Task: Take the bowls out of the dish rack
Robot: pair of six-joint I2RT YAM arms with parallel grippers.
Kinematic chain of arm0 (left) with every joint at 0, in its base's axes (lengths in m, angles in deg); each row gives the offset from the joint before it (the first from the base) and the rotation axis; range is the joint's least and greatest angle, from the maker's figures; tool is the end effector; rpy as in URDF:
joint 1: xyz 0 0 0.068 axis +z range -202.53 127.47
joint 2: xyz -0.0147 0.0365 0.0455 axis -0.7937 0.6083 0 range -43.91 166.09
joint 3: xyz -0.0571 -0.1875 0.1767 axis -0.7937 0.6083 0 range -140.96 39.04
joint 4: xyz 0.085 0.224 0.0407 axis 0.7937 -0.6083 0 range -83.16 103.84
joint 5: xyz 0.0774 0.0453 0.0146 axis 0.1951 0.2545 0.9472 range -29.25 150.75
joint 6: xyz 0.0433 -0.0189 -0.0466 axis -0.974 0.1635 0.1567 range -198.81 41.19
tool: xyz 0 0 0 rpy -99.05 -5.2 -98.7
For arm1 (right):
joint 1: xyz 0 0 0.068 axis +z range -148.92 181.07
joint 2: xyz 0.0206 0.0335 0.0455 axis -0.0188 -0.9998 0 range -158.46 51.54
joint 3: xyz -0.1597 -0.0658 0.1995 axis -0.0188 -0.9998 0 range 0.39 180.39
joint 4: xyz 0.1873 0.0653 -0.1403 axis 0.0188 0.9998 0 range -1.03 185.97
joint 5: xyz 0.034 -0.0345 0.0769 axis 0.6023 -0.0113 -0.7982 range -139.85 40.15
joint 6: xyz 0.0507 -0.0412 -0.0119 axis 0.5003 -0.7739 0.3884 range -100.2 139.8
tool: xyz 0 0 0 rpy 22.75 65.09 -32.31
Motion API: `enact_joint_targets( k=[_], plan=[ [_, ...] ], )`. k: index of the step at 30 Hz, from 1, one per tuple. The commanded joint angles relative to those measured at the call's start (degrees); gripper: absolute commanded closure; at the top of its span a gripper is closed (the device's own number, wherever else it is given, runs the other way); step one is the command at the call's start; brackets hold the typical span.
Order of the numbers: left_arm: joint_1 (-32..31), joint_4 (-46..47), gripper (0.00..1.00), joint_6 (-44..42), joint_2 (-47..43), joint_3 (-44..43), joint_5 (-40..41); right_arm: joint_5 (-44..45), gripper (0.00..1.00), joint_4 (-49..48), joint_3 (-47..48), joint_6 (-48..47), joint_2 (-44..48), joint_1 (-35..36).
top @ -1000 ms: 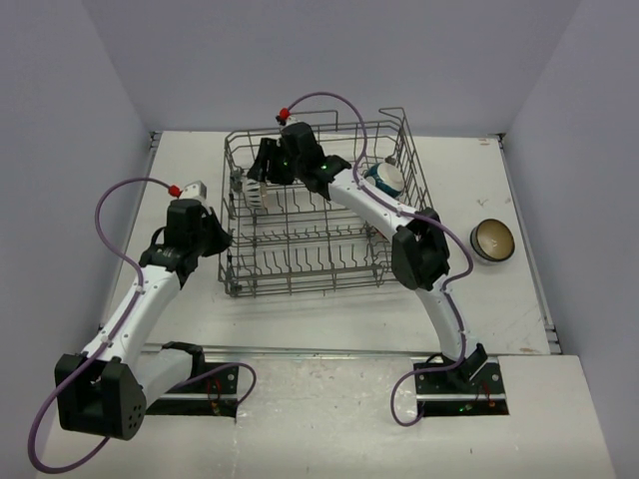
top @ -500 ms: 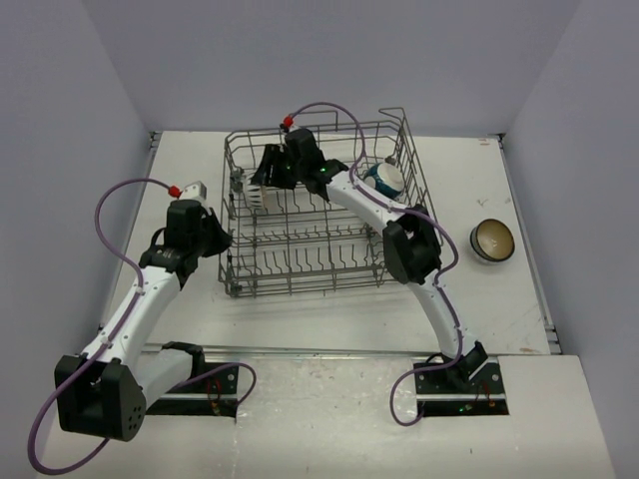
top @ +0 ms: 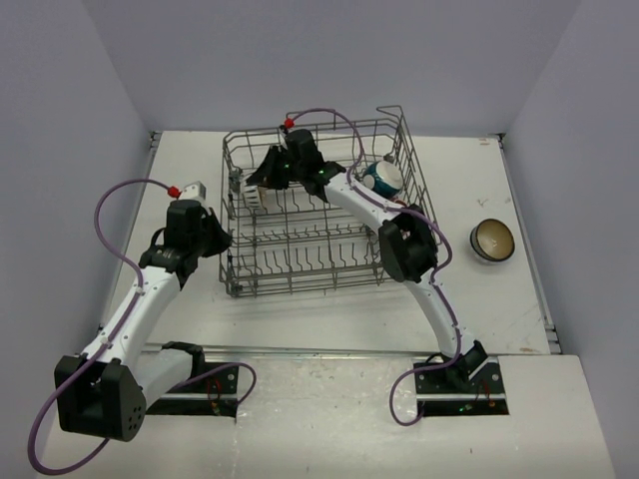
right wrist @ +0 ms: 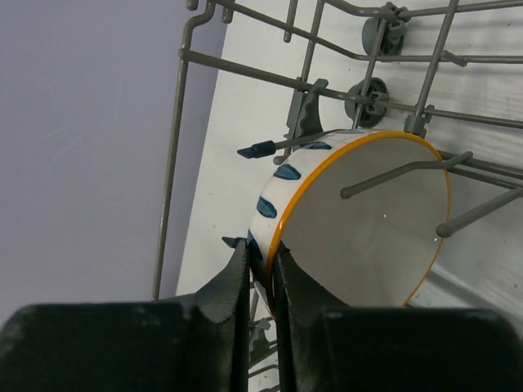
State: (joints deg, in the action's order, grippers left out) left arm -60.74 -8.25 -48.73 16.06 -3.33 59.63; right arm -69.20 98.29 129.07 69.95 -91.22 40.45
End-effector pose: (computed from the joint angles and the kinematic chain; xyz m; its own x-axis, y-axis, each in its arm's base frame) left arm 0.2203 -0.0328 0.2424 -0.6259 -0.4160 -0.6597 -0.1803 0.9001 -0.3966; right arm 0.4290 0.3746 0.2219 -0.8367 0.2504 -0.4870 -0.2984 0.5372 0.7889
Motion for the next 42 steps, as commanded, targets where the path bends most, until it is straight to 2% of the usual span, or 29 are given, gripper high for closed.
enact_joint_targets(
  k=[1, 3, 4, 6, 10, 12, 13, 14, 21, 28, 37, 42],
  plan=[
    [0.4, -1.7, 1.00, 1.6, -0.4, 0.7, -0.4, -3.5, 0.94, -10.6, 0.3, 6.4, -3.7, 0.1],
    [0.4, -1.7, 1.00, 1.6, -0.4, 0.4, -0.5, -4.2, 0.92, -10.6, 1.0, 7.2, -3.9, 0.0],
    [0.4, -1.7, 1.00, 1.6, -0.3, 0.4, -0.5, -3.9, 0.86, -10.1, 1.1, 7.3, -4.0, 0.2],
    [0.4, -1.8, 1.00, 1.6, -0.3, 0.4, -0.6, -3.5, 0.81, -9.8, 0.7, 7.3, -3.9, 0.1],
    [0.4, -1.6, 1.00, 1.9, -0.3, 1.1, -0.9, -3.9, 0.79, -7.8, 1.7, 7.4, -5.1, 0.0],
    [0.4, -1.6, 1.00, 2.2, -0.5, 1.5, -0.9, -4.2, 0.85, -8.3, 1.3, 7.6, -5.7, 0.1],
    [0.4, -1.5, 1.00, 2.3, -0.6, 2.0, -1.0, -4.7, 0.95, -8.6, 1.0, 7.9, -5.7, 0.1],
    [0.4, -1.2, 1.00, 2.3, -0.9, 2.1, -1.1, -5.1, 1.00, -8.9, 0.3, 8.7, -5.8, 0.1],
    [0.4, -1.0, 1.00, 2.6, -0.2, 2.4, -0.5, -9.4, 1.00, -20.5, -6.6, 13.8, -2.1, -0.2],
    [0.4, -0.6, 1.00, 2.6, 1.4, 1.7, -0.1, -12.2, 1.00, -34.1, -17.9, 24.5, 7.6, -1.8],
    [0.4, -0.6, 1.00, 3.2, 3.3, 0.9, 0.6, -16.0, 1.00, -40.9, -21.8, 30.0, 12.3, -4.7],
    [0.4, -0.8, 1.00, 3.0, 3.6, 1.2, 0.8, -17.3, 1.00, -49.7, -24.6, 36.8, 14.2, -7.4]
  ],
)
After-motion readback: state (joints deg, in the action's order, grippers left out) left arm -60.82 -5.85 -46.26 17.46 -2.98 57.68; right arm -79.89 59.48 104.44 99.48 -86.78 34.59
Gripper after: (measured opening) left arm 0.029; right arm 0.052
